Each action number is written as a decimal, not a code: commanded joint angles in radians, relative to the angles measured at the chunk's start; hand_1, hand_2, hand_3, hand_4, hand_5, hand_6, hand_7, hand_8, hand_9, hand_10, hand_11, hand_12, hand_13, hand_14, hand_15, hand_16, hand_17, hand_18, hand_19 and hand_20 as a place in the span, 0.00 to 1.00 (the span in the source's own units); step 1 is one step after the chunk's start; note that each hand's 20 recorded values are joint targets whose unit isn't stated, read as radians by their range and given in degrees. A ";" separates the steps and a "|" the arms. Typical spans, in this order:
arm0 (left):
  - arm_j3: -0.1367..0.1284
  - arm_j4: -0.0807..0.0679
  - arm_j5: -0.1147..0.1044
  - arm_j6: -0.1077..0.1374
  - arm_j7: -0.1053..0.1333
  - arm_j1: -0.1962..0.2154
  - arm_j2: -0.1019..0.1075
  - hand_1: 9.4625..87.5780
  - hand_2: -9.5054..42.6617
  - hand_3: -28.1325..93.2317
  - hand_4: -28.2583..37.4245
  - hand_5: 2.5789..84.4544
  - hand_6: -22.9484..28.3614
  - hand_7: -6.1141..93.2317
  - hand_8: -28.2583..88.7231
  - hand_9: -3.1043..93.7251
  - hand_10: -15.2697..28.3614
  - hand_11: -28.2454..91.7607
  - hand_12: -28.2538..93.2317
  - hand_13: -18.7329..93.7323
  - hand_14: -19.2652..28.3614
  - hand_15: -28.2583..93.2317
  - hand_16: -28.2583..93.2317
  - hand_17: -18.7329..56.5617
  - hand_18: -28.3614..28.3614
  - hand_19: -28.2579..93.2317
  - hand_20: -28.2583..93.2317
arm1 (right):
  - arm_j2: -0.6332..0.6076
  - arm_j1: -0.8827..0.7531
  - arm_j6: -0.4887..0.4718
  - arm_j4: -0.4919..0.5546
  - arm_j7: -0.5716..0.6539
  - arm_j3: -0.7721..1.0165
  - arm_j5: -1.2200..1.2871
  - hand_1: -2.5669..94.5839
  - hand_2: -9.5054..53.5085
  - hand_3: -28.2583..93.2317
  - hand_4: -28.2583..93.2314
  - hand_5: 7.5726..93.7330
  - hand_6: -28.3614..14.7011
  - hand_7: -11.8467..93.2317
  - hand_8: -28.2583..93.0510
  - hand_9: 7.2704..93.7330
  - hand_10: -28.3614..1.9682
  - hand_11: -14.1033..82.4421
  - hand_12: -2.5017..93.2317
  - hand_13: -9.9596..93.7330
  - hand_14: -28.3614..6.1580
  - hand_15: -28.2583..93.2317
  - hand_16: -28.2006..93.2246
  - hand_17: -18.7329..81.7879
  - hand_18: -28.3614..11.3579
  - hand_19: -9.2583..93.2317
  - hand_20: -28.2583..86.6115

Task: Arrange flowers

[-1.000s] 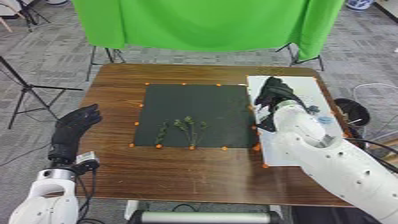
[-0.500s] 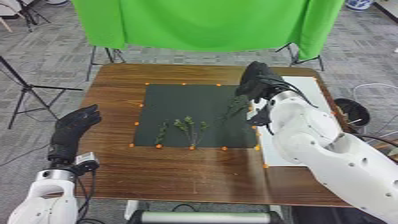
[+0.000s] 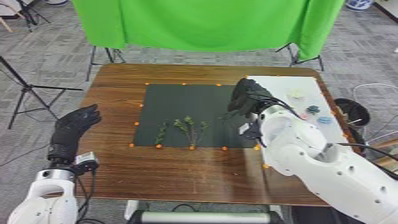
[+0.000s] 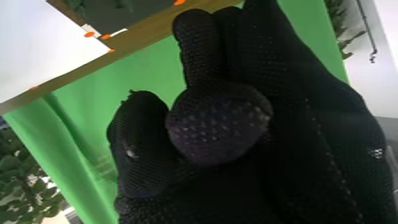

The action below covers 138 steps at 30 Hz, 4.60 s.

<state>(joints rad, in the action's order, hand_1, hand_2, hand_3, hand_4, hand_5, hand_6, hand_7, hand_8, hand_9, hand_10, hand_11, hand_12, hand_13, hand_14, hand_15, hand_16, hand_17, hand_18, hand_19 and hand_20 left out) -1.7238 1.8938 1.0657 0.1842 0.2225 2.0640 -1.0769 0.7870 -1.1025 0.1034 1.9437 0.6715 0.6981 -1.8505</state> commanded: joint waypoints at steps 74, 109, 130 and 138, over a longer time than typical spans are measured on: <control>0.006 -0.004 -0.006 -0.010 0.002 -0.006 -0.015 0.23 0.04 0.81 0.12 0.58 0.50 0.23 0.17 0.52 0.65 0.39 0.32 0.50 0.75 0.44 0.24 0.34 0.74 0.34 0.40 | 0.025 0.073 -0.108 -0.096 0.033 0.031 0.040 0.71 0.00 0.72 0.15 0.83 0.52 0.33 0.40 1.00 0.57 0.30 0.46 1.00 0.77 0.63 0.46 0.94 0.65 0.83 0.68; 0.012 -0.009 -0.004 -0.018 0.000 -0.011 -0.014 0.23 0.03 0.81 0.12 0.58 0.50 0.23 0.17 0.52 0.65 0.39 0.32 0.50 0.75 0.44 0.24 0.34 0.74 0.34 0.40 | -0.038 0.053 -0.194 0.003 -0.177 -0.103 0.024 0.70 0.00 0.73 0.15 0.82 0.54 0.34 0.39 1.00 0.58 0.28 0.47 1.00 0.77 0.61 0.47 0.93 0.64 0.82 0.70; 0.024 -0.016 -0.002 -0.024 0.000 -0.024 -0.012 0.23 0.04 0.81 0.12 0.58 0.50 0.23 0.17 0.52 0.65 0.39 0.32 0.50 0.75 0.44 0.24 0.34 0.74 0.34 0.40 | -0.150 0.243 -0.191 -0.133 -0.512 -0.259 -0.139 0.70 0.00 0.73 0.12 0.80 0.57 0.37 0.38 0.99 0.55 0.28 0.48 1.00 0.75 0.59 0.50 0.91 0.62 0.83 0.71; 0.027 -0.016 -0.003 -0.020 0.006 -0.026 -0.018 0.23 0.04 0.81 0.12 0.58 0.50 0.23 0.17 0.52 0.65 0.39 0.32 0.50 0.75 0.44 0.24 0.34 0.74 0.34 0.40 | -0.153 0.278 -0.174 -0.141 -0.529 -0.284 -0.159 0.70 0.00 0.73 0.12 0.79 0.57 0.38 0.37 0.98 0.55 0.28 0.48 1.00 0.75 0.59 0.51 0.90 0.62 0.83 0.70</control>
<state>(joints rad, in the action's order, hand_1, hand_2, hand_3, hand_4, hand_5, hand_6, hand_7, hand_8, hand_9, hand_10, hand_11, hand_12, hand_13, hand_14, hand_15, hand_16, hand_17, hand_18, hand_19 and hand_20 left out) -1.7016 1.8816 1.0646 0.1691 0.2245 2.0346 -1.0852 0.6486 -0.8624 -0.0909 1.8073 0.1711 0.4220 -1.9900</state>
